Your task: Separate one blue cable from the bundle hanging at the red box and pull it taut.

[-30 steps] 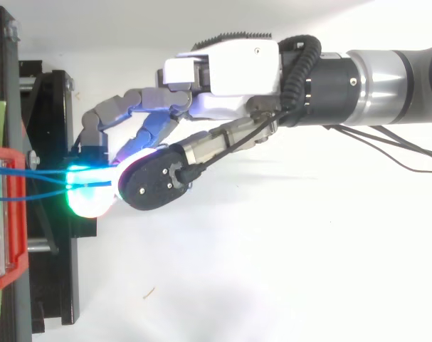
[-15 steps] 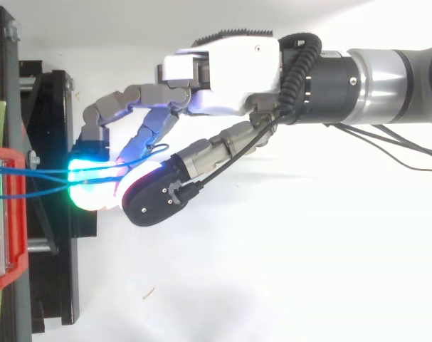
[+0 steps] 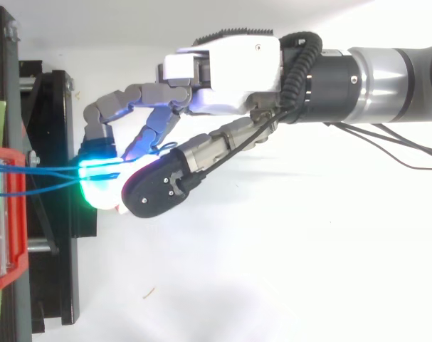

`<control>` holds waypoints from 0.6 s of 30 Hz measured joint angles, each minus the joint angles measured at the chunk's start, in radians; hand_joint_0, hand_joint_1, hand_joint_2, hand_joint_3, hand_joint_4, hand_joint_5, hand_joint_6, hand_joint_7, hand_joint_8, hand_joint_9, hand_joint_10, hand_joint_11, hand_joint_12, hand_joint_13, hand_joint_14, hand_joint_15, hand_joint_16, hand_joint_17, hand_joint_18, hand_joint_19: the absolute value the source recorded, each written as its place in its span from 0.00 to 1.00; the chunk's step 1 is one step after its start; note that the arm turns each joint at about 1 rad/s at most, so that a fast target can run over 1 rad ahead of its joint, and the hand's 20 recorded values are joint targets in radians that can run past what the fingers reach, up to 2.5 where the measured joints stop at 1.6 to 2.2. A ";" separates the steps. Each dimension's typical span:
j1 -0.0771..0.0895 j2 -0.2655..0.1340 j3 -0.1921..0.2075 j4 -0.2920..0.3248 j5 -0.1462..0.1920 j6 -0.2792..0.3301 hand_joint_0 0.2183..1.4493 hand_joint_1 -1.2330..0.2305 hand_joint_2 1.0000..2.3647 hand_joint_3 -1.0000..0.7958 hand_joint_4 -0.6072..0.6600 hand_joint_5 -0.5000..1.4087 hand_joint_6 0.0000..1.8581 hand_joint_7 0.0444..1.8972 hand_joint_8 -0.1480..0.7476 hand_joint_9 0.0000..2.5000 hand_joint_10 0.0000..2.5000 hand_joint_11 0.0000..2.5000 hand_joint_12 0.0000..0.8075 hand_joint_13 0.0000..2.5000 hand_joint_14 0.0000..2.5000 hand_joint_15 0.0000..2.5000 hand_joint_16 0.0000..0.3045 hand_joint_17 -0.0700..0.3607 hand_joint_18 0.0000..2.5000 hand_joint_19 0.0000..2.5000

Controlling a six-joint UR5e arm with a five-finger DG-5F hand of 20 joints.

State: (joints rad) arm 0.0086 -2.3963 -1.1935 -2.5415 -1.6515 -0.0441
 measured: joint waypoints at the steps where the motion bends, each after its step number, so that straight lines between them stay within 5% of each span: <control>1: -0.001 0.000 0.000 0.000 0.000 0.003 0.38 0.42 0.01 0.54 0.69 0.22 0.30 0.68 0.63 0.39 0.00 0.13 0.52 0.36 0.00 0.11 0.16 0.42 0.33 0.09; 18: -0.017 0.000 0.001 0.003 0.000 0.020 0.36 0.38 0.01 0.53 0.70 0.20 0.34 0.63 0.64 0.39 0.00 0.15 0.54 0.36 0.00 0.11 0.17 0.43 0.34 0.08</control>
State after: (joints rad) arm -0.0088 -2.3961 -1.1927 -2.5388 -1.6515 -0.0240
